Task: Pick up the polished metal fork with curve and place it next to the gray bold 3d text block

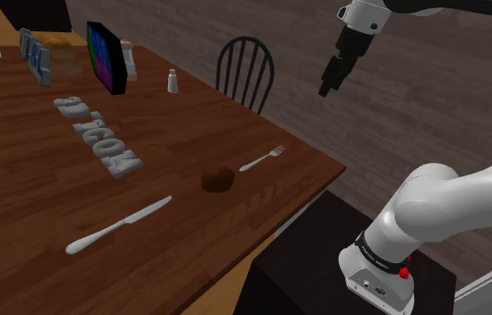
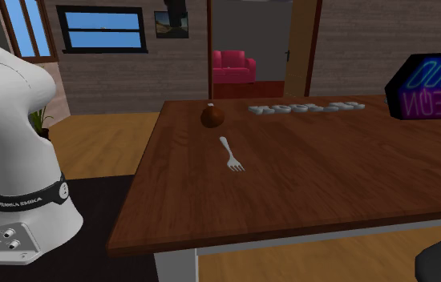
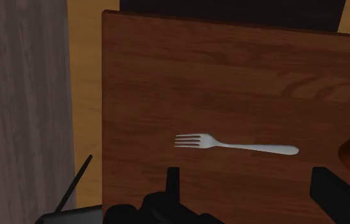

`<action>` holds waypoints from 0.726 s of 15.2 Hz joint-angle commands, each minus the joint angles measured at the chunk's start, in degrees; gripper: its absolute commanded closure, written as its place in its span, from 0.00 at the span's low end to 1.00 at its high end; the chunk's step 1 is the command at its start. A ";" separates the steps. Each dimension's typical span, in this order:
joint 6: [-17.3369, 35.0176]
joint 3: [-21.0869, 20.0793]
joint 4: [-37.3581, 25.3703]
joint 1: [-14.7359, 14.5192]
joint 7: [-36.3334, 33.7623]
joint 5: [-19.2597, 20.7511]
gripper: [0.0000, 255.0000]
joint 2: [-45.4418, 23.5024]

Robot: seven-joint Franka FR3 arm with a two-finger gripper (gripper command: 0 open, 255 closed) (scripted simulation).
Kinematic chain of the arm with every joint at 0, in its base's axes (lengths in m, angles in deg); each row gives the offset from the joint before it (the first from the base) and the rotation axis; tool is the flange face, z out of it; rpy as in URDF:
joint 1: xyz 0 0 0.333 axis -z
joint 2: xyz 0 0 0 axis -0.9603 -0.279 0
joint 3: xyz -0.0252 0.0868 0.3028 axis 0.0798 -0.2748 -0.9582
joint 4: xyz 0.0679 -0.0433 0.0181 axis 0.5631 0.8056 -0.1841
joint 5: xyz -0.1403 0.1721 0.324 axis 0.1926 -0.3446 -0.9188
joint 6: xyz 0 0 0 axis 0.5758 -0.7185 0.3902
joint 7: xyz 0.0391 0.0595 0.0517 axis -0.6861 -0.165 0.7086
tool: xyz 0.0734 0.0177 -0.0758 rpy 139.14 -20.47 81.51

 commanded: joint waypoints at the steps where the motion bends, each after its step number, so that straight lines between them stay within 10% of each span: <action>1: 0.00 0.00 0.00 0.00 0.00 0.00 0.00 0.00; 11: 17.04 9.25 7.46 -9.35 31.04 4.52 0.00 -12.04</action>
